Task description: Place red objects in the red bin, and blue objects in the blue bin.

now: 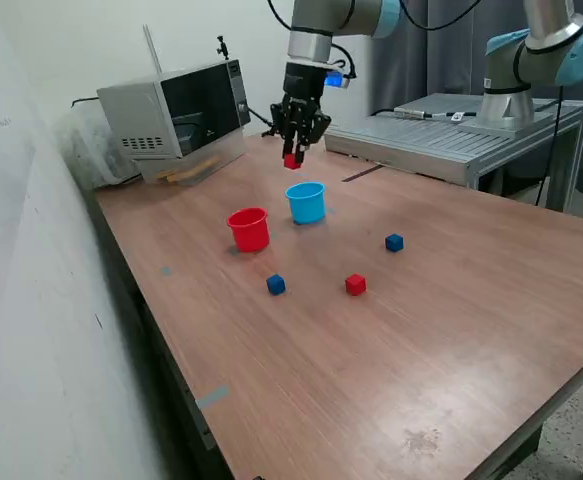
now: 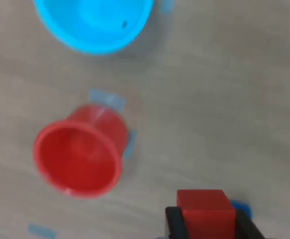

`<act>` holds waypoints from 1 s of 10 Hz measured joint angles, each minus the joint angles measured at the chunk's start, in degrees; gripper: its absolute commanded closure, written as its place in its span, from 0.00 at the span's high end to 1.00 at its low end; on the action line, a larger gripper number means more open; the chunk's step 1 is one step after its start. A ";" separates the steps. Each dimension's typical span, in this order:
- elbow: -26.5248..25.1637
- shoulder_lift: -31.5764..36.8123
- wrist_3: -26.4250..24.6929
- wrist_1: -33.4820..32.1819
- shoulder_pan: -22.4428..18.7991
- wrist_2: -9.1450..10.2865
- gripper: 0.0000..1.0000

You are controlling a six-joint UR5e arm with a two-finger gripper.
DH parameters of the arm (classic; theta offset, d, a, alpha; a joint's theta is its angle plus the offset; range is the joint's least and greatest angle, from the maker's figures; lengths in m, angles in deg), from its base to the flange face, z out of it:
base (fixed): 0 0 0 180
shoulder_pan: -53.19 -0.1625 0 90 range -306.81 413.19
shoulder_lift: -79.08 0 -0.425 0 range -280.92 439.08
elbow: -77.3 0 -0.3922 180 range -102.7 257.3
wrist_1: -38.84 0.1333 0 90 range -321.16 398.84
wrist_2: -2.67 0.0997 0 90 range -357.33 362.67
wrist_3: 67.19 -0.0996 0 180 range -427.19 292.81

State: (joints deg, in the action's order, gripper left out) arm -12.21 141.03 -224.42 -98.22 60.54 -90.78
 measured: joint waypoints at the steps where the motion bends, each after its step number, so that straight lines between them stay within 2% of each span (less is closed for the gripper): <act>1: 2.49 -1.35 -0.38 0.27 0.05 -0.07 0.00; 6: 12.16 -10.15 -1.14 0.54 2.24 -0.29 0.00; 10: 15.35 -14.22 -1.23 0.44 5.41 -0.30 0.00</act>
State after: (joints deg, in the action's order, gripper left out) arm 3.14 126.81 -225.64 -97.78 65.96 -91.08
